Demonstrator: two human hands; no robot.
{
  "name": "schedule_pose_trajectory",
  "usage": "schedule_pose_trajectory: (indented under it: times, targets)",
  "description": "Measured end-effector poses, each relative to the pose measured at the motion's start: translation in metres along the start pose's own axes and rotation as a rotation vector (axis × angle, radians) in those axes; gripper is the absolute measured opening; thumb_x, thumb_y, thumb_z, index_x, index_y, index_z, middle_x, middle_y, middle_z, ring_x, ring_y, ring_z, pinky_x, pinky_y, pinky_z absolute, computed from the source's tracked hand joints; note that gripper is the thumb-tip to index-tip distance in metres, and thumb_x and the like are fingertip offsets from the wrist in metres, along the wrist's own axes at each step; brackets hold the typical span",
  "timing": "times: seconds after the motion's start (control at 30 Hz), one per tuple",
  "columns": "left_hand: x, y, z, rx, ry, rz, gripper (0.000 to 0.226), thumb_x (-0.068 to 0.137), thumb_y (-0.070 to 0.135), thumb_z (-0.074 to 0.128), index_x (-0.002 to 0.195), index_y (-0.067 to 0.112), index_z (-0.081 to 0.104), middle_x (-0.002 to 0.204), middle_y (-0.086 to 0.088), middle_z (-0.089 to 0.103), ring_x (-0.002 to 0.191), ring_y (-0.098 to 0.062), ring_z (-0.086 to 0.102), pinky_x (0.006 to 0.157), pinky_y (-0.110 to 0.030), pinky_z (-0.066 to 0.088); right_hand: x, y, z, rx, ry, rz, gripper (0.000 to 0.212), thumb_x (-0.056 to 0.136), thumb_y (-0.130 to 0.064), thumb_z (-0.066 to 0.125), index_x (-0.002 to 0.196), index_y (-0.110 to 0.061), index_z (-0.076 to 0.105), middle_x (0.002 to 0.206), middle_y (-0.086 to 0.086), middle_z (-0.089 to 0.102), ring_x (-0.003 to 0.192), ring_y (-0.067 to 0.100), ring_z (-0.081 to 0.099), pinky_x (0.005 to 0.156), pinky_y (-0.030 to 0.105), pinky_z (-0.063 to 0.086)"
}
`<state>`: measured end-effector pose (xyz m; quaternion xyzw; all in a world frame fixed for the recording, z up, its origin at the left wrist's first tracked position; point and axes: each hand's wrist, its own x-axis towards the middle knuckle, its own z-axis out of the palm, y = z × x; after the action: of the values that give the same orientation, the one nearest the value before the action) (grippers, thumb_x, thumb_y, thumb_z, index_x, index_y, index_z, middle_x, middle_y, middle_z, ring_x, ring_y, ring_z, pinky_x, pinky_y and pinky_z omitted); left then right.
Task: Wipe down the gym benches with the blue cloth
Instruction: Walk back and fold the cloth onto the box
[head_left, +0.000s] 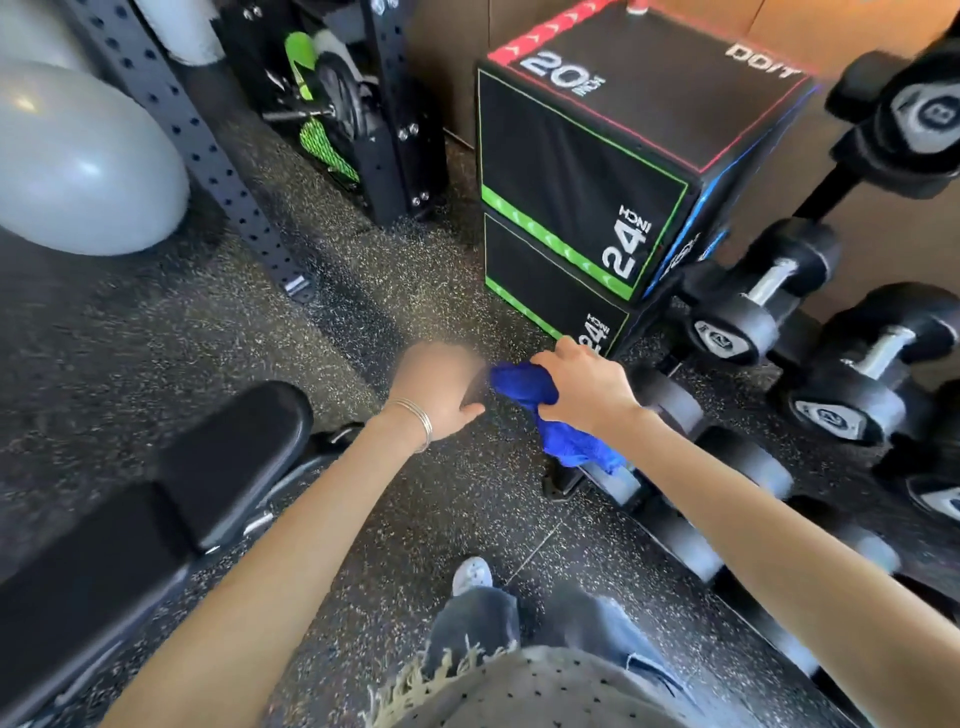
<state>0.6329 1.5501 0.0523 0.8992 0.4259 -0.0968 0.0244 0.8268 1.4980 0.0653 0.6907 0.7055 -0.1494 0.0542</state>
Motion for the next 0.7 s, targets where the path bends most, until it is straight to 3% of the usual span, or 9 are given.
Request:
schedule_pose_trajectory:
  times: [0.1,0.3,0.7]
  targets:
    - [0.013,-0.025,-0.002,-0.006,0.014,0.02,0.062,0.089,0.054,0.048,0.142,0.024,0.035,0.142,0.002,0.042,0.132,-0.022,0.036,0.11,-0.04,0.025,0.021,-0.014,-0.005,0.003,0.0,0.011,0.051,0.08,-0.036,0.065,0.127,-0.024,0.047,0.115,0.005,0.043,0.107,0.026,0.048,0.072,0.037,0.051]
    - [0.047,-0.06,0.005,-0.014,-0.001,0.042,0.063,0.089,0.055,0.047,0.142,0.025,0.034,0.142,0.002,0.042,0.132,-0.022,0.037,0.111,-0.041,0.027,0.063,-0.024,-0.013,-0.01,-0.031,0.031,0.052,0.081,-0.038,0.065,0.128,-0.024,0.046,0.117,0.005,0.042,0.108,0.026,0.047,0.067,0.035,0.044]
    - [0.173,-0.118,-0.014,-0.009,-0.036,0.035,0.066,0.088,0.057,0.047,0.144,0.025,0.032,0.144,-0.001,0.041,0.133,-0.024,0.036,0.112,-0.044,0.027,0.191,0.013,-0.053,0.026,-0.056,0.038,0.052,0.08,-0.036,0.066,0.126,-0.024,0.047,0.116,0.005,0.042,0.109,0.027,0.047,0.068,0.035,0.042]
